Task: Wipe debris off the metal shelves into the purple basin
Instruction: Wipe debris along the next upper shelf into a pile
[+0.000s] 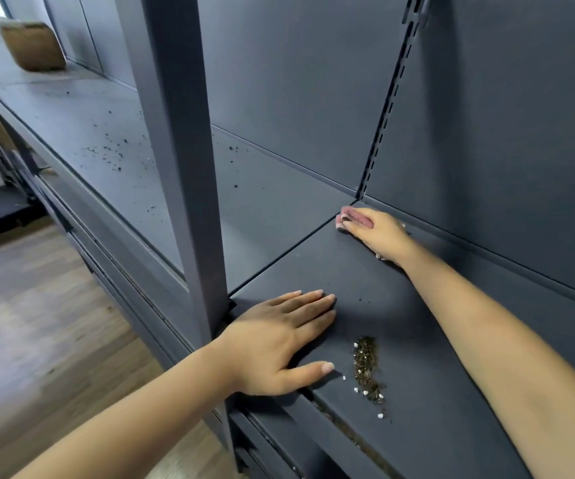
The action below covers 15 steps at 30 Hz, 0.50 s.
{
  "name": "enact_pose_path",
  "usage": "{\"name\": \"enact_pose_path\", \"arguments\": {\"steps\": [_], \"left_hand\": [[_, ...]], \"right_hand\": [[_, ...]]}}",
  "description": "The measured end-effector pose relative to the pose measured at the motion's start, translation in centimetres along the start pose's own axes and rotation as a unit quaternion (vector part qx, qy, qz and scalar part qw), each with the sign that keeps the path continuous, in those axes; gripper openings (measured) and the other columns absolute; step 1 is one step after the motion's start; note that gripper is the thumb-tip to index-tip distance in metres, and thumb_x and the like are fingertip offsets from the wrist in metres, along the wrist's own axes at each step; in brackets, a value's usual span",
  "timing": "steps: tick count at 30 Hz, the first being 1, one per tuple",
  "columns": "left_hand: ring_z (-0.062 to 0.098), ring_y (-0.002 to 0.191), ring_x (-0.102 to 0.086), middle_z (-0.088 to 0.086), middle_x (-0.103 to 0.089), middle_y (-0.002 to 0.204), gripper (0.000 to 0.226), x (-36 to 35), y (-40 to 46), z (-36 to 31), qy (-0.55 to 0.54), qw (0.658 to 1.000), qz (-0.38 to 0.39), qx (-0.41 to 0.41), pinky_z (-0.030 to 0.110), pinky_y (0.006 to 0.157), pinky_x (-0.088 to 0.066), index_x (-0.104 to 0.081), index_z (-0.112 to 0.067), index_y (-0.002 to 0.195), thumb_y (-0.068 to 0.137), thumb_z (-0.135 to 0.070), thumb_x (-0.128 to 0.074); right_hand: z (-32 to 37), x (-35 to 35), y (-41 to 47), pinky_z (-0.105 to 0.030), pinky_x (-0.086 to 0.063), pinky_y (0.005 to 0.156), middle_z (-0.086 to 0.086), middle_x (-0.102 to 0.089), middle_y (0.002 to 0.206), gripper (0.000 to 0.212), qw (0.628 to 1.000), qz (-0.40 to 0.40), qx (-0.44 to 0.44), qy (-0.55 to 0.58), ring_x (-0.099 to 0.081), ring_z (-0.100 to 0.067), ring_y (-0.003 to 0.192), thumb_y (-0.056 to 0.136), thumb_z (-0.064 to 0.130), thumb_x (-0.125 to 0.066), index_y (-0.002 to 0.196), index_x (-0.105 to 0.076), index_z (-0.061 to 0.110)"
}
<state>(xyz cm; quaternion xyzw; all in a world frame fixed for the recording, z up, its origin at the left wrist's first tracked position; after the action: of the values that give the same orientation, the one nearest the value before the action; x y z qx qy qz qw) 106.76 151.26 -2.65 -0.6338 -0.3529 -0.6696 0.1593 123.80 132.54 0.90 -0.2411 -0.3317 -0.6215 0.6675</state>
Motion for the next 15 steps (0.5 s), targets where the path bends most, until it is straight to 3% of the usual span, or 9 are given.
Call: {"name": "enact_pose_path", "arguments": {"steps": [2,4,5,7,9,12,15], "left_hand": [[0.022,0.142,-0.029,0.011,-0.037,0.150,0.077,0.1,0.0,-0.1,-0.001,1.000,-0.005,0.001,0.036,0.117,-0.021,-0.043,-0.006,0.142,0.097,-0.061,-0.014],[0.022,0.141,-0.030,0.011,-0.038,0.150,0.076,0.1,0.0,-0.1,0.003,1.000,-0.006,0.002,0.036,0.117,-0.022,-0.044,-0.007,0.142,0.097,-0.060,-0.014],[0.022,0.141,-0.031,0.011,-0.038,0.150,0.076,0.2,0.0,-0.1,0.005,1.000,-0.004,0.002,0.037,0.116,-0.021,-0.044,-0.007,0.142,0.097,-0.060,-0.013],[0.023,0.140,-0.033,0.011,-0.040,0.149,0.075,0.2,-0.1,-0.2,0.013,1.000,-0.005,-0.002,0.040,0.115,-0.023,-0.046,-0.007,0.141,0.098,-0.058,-0.012],[0.026,0.136,-0.040,0.013,-0.045,0.144,0.071,0.1,-0.3,-0.4,0.020,1.000,-0.021,-0.005,0.043,0.112,-0.031,-0.051,-0.006,0.137,0.100,-0.053,-0.012],[0.027,0.127,-0.051,0.014,-0.055,0.136,0.066,0.2,-0.8,-0.8,0.014,0.998,-0.062,-0.003,0.044,0.104,-0.042,-0.059,-0.004,0.129,0.103,-0.044,-0.012],[0.028,0.120,-0.057,0.014,-0.061,0.127,0.062,0.3,-1.9,-1.7,0.027,0.994,-0.097,-0.032,0.038,0.104,-0.042,-0.065,0.000,0.118,0.105,-0.035,-0.015]], "right_hand": [[0.3,-0.6,-0.1,-0.015,-0.039,0.039,0.016,-0.067,0.096,0.029,1.000,0.020,0.015,-0.009,-0.060,-0.009,0.079,0.087,0.053,-0.053,0.114,-0.059,0.046],[0.5,-1.0,-1.0,-0.024,-0.050,0.048,0.018,-0.069,0.090,0.027,0.998,0.053,0.026,0.007,-0.063,-0.013,0.084,0.083,0.059,-0.050,0.104,-0.062,0.047],[0.4,-1.2,-1.6,-0.035,-0.057,0.058,0.018,-0.070,0.089,0.031,0.996,0.071,0.037,0.024,-0.066,-0.014,0.088,0.079,0.064,-0.050,0.101,-0.063,0.047],[0.4,-1.6,-3.5,-0.050,-0.056,0.079,0.014,-0.072,0.093,0.041,0.991,0.106,0.063,0.054,-0.067,-0.015,0.095,0.073,0.073,-0.051,0.100,-0.065,0.044],[0.5,-1.7,-6.0,-0.044,-0.053,0.088,0.011,-0.071,0.098,0.041,0.985,0.132,0.085,0.070,-0.066,-0.011,0.097,0.075,0.072,-0.052,0.098,-0.067,0.041],[1.4,-1.9,-10.3,-0.026,-0.047,0.094,0.013,-0.070,0.103,0.024,0.978,0.163,0.094,0.091,-0.062,-0.002,0.102,0.087,0.053,-0.054,0.100,-0.065,0.037],[1.8,-1.7,-13.1,-0.023,-0.044,0.091,0.017,-0.069,0.100,0.017,0.974,0.178,0.106,0.087,-0.061,0.001,0.098,0.090,0.047,-0.053,0.098,-0.064,0.037]]}}
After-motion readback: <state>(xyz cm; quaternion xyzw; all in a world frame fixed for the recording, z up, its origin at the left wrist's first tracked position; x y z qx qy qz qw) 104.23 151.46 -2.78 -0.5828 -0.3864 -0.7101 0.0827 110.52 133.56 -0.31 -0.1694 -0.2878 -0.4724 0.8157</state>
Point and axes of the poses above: each hand's wrist, its own y-axis towards the middle knuckle, its own x-axis out of the back of the hand, z = x × y, the point moved 3 cm from there along y, towards the middle knuckle
